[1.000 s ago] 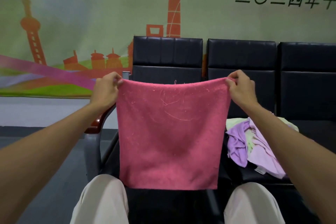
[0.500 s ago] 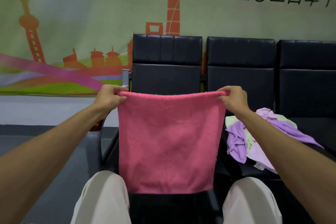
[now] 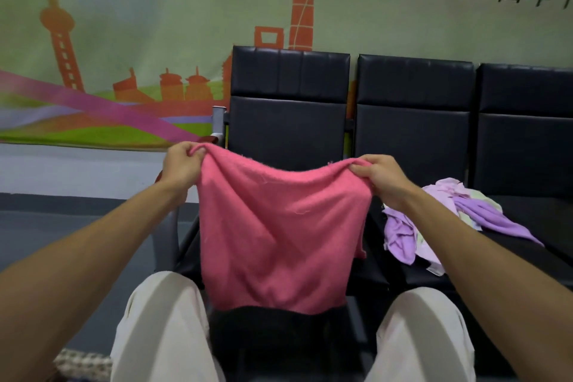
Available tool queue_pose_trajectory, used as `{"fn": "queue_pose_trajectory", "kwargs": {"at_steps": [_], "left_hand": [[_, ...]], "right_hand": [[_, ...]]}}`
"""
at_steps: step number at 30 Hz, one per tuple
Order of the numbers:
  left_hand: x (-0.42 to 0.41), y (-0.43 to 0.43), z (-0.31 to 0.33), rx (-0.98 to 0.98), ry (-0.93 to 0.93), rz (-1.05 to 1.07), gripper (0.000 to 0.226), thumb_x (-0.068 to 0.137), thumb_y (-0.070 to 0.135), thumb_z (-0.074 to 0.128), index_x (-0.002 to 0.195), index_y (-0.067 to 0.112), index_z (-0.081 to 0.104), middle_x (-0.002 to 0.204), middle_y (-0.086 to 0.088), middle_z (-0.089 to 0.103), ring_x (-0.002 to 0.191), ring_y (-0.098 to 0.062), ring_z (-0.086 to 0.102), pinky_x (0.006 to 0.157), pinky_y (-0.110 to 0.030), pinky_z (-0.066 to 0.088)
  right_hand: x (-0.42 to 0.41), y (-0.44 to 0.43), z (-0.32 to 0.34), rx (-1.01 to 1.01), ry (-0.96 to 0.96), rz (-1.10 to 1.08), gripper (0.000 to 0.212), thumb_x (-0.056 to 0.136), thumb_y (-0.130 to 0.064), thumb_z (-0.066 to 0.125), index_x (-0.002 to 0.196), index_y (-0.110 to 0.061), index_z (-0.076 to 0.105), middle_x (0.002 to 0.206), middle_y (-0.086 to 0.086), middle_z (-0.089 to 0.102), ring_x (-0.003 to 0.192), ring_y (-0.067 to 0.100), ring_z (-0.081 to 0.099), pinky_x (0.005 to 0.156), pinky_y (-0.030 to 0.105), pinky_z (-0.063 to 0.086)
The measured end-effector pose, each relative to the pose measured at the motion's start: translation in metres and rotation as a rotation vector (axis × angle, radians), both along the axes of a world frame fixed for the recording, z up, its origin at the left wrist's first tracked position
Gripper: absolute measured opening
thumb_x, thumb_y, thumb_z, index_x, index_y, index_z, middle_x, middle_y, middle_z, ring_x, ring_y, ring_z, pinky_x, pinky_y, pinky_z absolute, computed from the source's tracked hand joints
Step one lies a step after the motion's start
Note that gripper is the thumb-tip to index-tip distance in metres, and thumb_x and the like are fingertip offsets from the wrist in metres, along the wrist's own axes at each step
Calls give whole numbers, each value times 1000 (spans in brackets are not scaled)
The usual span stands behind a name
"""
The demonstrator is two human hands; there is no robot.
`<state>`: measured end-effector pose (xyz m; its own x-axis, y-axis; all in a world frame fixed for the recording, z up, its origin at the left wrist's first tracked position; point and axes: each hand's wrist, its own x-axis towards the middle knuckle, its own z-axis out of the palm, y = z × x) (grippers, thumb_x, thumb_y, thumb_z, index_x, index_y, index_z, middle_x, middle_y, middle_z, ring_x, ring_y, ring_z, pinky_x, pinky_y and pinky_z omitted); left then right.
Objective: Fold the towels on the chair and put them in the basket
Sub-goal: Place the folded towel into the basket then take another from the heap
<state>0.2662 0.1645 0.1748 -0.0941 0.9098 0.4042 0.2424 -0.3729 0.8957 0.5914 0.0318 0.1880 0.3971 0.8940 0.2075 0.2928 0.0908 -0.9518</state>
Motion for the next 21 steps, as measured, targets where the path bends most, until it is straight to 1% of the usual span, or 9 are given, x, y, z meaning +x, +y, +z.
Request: {"fn": "queue_pose_trajectory", "kwargs": {"at_steps": [3,5,6,8,11,13,15,18,21], "left_hand": [[-2,-1,16,-76,-397,-12,19,98,11,52,84,16,64,78,2,60,69,-10,55,57,-21,46],[-1,-2,24,-43,-464,23,21,98,11,52,82,18,62,78,3,60,70,-10,55,61,-21,48],[-1,-1,25,3,-391,60,19,98,10,52,83,16,63,79,2,61,73,-11,55,65,-23,48],[-2,0,23,114,-113,128,15,96,8,54,95,9,69,91,-4,66,83,-15,56,74,-25,46],[-5,3,12,231,227,195,20,92,1,57,103,3,73,101,-10,71,93,-20,61,82,-26,43],[-7,3,6,247,288,227,20,88,-1,61,102,5,75,100,-12,73,94,-22,64,82,-24,44],[-8,6,1,233,311,244,20,85,-1,64,98,8,76,96,-12,74,89,-19,64,79,-21,43],[-5,13,-7,239,359,224,22,82,-2,64,98,8,77,95,-12,74,85,-16,63,80,-22,45],[1,21,-17,253,498,175,26,84,-2,58,101,7,76,99,-15,73,93,-29,64,85,-33,47]], "right_hand": [[-3,-7,18,47,201,115,13,91,-3,59,101,3,66,74,4,58,58,10,54,49,18,46],[-2,-4,23,84,215,70,11,92,-5,61,98,-1,68,76,3,61,61,11,57,52,20,49],[0,0,21,101,150,3,6,91,-7,63,93,-6,69,77,2,63,64,12,59,55,22,49],[4,9,14,114,-159,-187,4,88,-13,68,86,-15,69,77,0,63,71,13,59,57,19,46],[9,17,1,99,-491,-352,7,84,-17,72,90,-15,75,80,1,68,78,12,60,59,12,42],[12,21,-7,54,-531,-419,10,82,-22,74,91,-18,77,87,4,71,85,18,64,71,25,48],[13,25,-13,-1,-544,-482,11,84,-25,73,93,-21,76,92,4,72,91,23,65,75,33,49],[15,36,-23,-25,-581,-493,13,87,-19,67,96,-23,76,96,6,72,92,27,66,73,32,49],[19,45,-31,-31,-574,-475,17,86,-12,64,93,-22,76,92,7,72,88,26,67,71,32,51]]}}
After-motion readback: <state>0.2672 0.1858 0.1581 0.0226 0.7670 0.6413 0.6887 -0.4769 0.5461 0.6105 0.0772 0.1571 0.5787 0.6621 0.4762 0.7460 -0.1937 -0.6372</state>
